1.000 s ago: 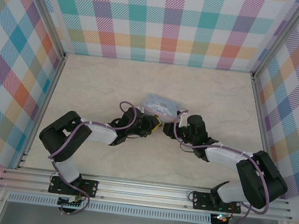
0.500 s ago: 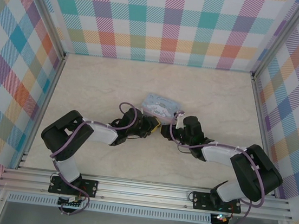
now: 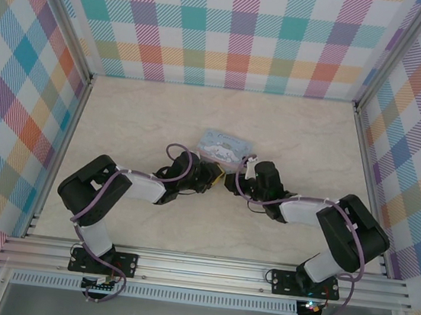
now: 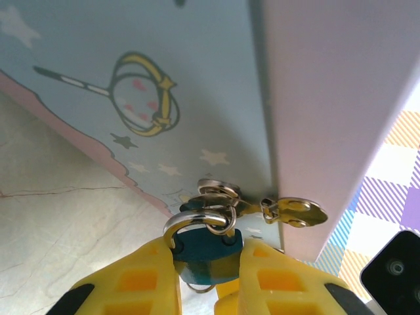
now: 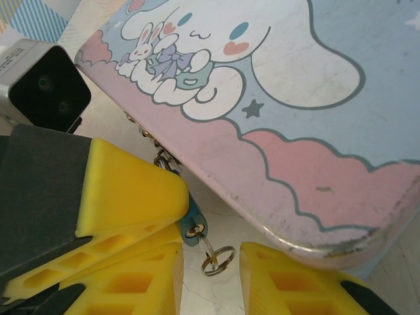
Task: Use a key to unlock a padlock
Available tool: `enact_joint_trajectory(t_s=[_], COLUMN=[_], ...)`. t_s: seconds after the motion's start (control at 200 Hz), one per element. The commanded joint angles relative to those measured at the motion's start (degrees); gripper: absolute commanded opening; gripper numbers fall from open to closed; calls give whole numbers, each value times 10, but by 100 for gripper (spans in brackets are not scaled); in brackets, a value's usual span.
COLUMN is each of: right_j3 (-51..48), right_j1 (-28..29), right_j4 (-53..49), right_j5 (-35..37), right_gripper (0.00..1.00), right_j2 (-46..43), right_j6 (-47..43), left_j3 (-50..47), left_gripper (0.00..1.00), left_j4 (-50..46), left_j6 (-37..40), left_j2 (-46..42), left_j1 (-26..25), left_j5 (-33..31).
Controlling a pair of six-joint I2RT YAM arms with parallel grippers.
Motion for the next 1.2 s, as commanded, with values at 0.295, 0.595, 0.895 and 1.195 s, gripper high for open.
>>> enact_joint_trajectory(t_s=[0.295,0.595,0.895,1.195], right_j3=[31,42,43,40], right_j1=[1,10,13,14], right_j4=[74,85,95,61], right_j5=[-35,-39,-34,-31], right_gripper=[23,20,6,0], right_j2=[46,66,69,67], right_j6=[45,52,61,108], left_j3=[17,16,13,-16], left_gripper=[0,0,0,21], left_j4=[43,46,48,41], left_j6=[-11,-12,-10,16], left_j2=[0,4,4,-9], left_j1=[-9,-8,-9,-3], left_j5=[62,62,63,48])
